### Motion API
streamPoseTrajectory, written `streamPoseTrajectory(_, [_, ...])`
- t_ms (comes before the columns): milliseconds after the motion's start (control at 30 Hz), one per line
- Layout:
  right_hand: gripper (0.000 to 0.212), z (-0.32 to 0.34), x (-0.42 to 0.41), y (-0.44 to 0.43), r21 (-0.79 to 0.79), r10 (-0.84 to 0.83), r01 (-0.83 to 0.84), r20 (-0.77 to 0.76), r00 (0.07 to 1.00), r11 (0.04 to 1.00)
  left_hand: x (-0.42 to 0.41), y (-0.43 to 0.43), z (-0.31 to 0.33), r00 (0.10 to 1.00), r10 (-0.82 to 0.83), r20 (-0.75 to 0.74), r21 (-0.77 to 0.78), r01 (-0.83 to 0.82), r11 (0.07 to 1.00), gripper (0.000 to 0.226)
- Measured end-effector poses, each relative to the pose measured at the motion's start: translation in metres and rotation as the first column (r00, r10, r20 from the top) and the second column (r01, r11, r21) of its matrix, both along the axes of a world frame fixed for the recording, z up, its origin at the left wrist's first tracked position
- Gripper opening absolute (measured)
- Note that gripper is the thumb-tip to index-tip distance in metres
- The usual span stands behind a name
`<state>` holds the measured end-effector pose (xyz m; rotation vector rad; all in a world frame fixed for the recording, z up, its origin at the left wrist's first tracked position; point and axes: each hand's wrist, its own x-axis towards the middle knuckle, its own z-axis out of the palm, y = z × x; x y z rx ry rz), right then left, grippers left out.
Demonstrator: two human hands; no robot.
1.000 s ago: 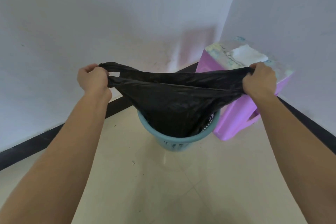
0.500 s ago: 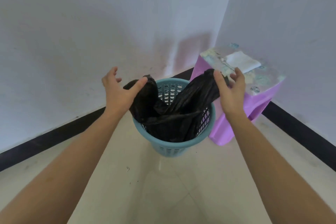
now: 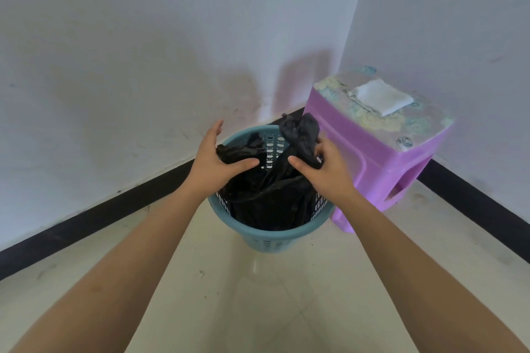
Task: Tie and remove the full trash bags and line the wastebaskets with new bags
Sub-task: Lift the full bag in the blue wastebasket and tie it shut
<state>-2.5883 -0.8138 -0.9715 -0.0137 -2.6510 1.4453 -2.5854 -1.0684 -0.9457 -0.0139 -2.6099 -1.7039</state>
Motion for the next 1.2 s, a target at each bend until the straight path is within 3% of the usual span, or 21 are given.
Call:
streamPoseTrajectory(67, [0.044, 0.002, -0.001, -0.005, -0.117, 0.048, -0.042, 0.05, 0.998, 0.992, -0.003, 0.009, 0.002, 0.998, -0.063, 0.021, 0.052, 0.061, 0.997, 0.127])
streamPoseTrajectory(200, [0.057, 0.0, 0.001, -0.008, -0.24, 0.119, -0.096, 0.083, 0.989, 0.966, -0.009, 0.022, -0.013, 0.977, -0.194, 0.082, -0.088, 0.201, 0.976, 0.119])
streamPoseTrajectory(267, [0.066, 0.003, 0.003, -0.006, -0.235, 0.132, -0.109, 0.084, 0.988, 0.966, -0.011, 0.02, -0.021, 0.969, -0.229, 0.093, -0.215, 0.244, 0.946, 0.084])
streamPoseTrajectory(333, [0.04, 0.005, 0.006, -0.003, -0.192, 0.125, -0.105, 0.092, 0.988, 0.976, -0.01, 0.02, -0.023, 0.957, -0.272, 0.103, -0.235, 0.289, 0.928, 0.029])
streamPoseTrajectory(400, [0.008, 0.01, 0.009, -0.004, -0.2, 0.081, -0.055, 0.124, 0.989, 0.978, -0.007, 0.024, -0.014, 0.978, -0.183, 0.104, -0.027, 0.187, 0.982, 0.004])
streamPoseTrajectory(467, [0.011, 0.011, 0.008, -0.005, -0.236, 0.023, 0.012, 0.149, 0.989, 0.972, -0.01, 0.027, 0.002, 0.982, 0.014, 0.187, 0.3, -0.071, 0.951, 0.022])
streamPoseTrajectory(567, [0.025, 0.013, 0.006, -0.006, -0.252, 0.02, 0.03, 0.192, 0.981, 0.967, -0.018, 0.021, 0.028, 0.949, 0.058, 0.31, 0.708, -0.271, 0.652, 0.054])
streamPoseTrajectory(633, [0.039, 0.013, 0.005, -0.006, -0.234, 0.018, 0.041, 0.245, 0.969, 0.971, -0.017, 0.017, 0.037, 0.949, 0.027, 0.313, 0.848, -0.292, 0.442, 0.053])
streamPoseTrajectory(667, [0.04, 0.013, 0.004, -0.006, -0.232, 0.015, 0.046, 0.258, 0.966, 0.972, -0.016, 0.017, 0.038, 0.952, 0.009, 0.307, 0.871, -0.285, 0.401, 0.053])
streamPoseTrajectory(733, [0.038, 0.015, 0.004, -0.007, -0.228, 0.016, 0.046, 0.26, 0.966, 0.973, -0.012, 0.02, 0.037, 0.956, -0.027, 0.292, 0.869, -0.253, 0.426, 0.05])
streamPoseTrajectory(800, [0.041, 0.019, 0.004, -0.012, -0.204, 0.042, 0.007, 0.236, 0.971, 0.979, -0.008, 0.024, 0.037, 0.96, -0.064, 0.273, 0.848, -0.209, 0.487, 0.036])
streamPoseTrajectory(867, [0.048, 0.021, 0.005, -0.018, -0.159, 0.064, -0.03, 0.209, 0.976, 0.987, -0.004, 0.027, 0.037, 0.957, -0.119, 0.263, 0.853, -0.173, 0.492, 0.023])
streamPoseTrajectory(933, [0.052, 0.021, 0.006, -0.025, -0.114, 0.066, -0.045, 0.187, 0.98, 0.992, -0.002, 0.029, 0.037, 0.95, -0.19, 0.249, 0.858, -0.125, 0.498, 0.027])
streamPoseTrajectory(1000, [0.051, 0.022, 0.008, -0.03, -0.062, 0.073, -0.065, 0.146, 0.987, 0.996, 0.0, 0.033, 0.037, 0.939, -0.227, 0.257, 0.793, -0.071, 0.606, 0.033])
streamPoseTrajectory(1067, [0.052, 0.024, 0.011, -0.034, 0.017, 0.092, -0.094, 0.121, 0.988, 0.995, 0.004, 0.037, 0.04, 0.934, -0.245, 0.261, 0.689, -0.003, 0.724, 0.017])
streamPoseTrajectory(1133, [0.051, 0.025, 0.013, -0.035, 0.089, 0.121, -0.129, 0.093, 0.988, 0.988, 0.005, 0.038, 0.038, 0.925, -0.257, 0.281, 0.557, 0.061, 0.828, 0.02])
streamPoseTrajectory(1200, [0.053, 0.023, 0.016, -0.034, 0.143, 0.169, -0.176, 0.06, 0.984, 0.974, 0.003, 0.037, 0.037, 0.929, -0.237, 0.284, 0.524, 0.057, 0.85, 0.017])
